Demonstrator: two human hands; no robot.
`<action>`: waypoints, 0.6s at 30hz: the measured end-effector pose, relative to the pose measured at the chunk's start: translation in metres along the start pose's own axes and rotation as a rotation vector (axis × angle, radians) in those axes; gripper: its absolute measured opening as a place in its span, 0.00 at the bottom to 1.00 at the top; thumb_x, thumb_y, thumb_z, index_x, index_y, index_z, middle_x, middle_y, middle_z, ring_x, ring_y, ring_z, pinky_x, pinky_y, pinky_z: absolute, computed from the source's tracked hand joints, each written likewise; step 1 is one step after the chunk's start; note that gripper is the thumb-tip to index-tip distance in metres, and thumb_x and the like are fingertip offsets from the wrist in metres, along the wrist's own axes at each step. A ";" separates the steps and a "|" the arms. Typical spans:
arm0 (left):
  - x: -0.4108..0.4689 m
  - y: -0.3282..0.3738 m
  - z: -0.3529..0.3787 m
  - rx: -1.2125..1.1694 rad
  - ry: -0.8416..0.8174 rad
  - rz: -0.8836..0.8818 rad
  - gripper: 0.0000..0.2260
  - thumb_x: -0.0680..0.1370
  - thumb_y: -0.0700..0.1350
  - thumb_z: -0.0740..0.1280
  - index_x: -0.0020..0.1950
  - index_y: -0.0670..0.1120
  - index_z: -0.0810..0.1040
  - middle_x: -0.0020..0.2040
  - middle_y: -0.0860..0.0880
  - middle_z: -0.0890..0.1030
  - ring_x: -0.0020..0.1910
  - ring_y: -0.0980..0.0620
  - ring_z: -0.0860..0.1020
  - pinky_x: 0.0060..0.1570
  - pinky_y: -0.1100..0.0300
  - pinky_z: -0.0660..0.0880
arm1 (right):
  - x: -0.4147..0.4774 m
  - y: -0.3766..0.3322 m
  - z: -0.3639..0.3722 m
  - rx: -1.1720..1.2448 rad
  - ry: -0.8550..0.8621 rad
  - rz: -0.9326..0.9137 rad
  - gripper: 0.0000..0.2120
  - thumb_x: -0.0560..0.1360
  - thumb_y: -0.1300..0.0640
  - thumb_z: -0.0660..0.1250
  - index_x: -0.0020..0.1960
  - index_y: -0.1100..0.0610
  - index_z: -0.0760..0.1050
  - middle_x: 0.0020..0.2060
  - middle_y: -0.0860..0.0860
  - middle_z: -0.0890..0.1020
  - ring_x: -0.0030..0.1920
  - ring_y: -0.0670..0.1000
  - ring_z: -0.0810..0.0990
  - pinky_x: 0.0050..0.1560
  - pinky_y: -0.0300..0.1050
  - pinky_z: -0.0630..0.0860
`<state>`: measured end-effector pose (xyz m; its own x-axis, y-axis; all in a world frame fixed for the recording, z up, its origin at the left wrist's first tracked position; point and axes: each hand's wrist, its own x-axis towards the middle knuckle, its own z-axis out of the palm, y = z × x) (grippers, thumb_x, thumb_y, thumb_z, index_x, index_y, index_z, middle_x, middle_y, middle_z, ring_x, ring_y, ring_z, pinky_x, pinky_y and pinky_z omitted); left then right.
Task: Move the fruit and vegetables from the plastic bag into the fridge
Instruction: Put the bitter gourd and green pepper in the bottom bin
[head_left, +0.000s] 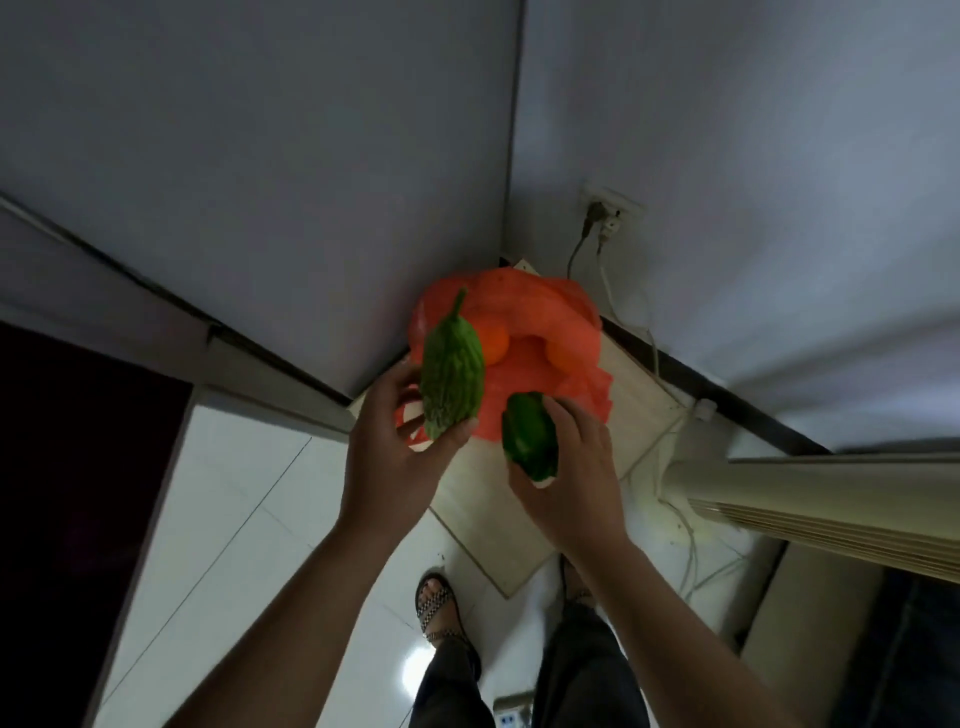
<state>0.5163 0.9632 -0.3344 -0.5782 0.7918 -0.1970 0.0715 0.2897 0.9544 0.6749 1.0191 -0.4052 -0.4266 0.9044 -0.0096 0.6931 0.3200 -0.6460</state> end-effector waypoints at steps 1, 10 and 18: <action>-0.008 0.008 -0.001 0.015 -0.013 -0.001 0.24 0.65 0.40 0.76 0.53 0.60 0.71 0.55 0.52 0.78 0.52 0.57 0.78 0.47 0.65 0.76 | -0.005 -0.008 -0.015 0.017 0.003 -0.005 0.34 0.63 0.53 0.76 0.66 0.58 0.68 0.63 0.55 0.72 0.61 0.54 0.70 0.59 0.47 0.72; -0.087 0.088 0.015 0.130 0.081 -0.017 0.24 0.67 0.41 0.76 0.53 0.61 0.70 0.52 0.61 0.76 0.51 0.68 0.74 0.46 0.72 0.74 | -0.026 -0.040 -0.141 0.096 -0.150 -0.162 0.33 0.62 0.51 0.76 0.65 0.53 0.69 0.67 0.53 0.66 0.64 0.54 0.67 0.58 0.47 0.71; -0.162 0.111 0.033 0.027 0.458 -0.104 0.22 0.67 0.43 0.75 0.53 0.61 0.70 0.53 0.61 0.76 0.52 0.67 0.75 0.44 0.71 0.75 | -0.006 -0.045 -0.187 0.122 -0.349 -0.431 0.31 0.60 0.48 0.73 0.62 0.49 0.73 0.62 0.51 0.69 0.60 0.52 0.71 0.58 0.52 0.73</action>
<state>0.6444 0.8845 -0.2036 -0.8820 0.4410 -0.1659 0.0123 0.3736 0.9275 0.7547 1.0519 -0.2334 -0.8372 0.5457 0.0366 0.3499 0.5859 -0.7309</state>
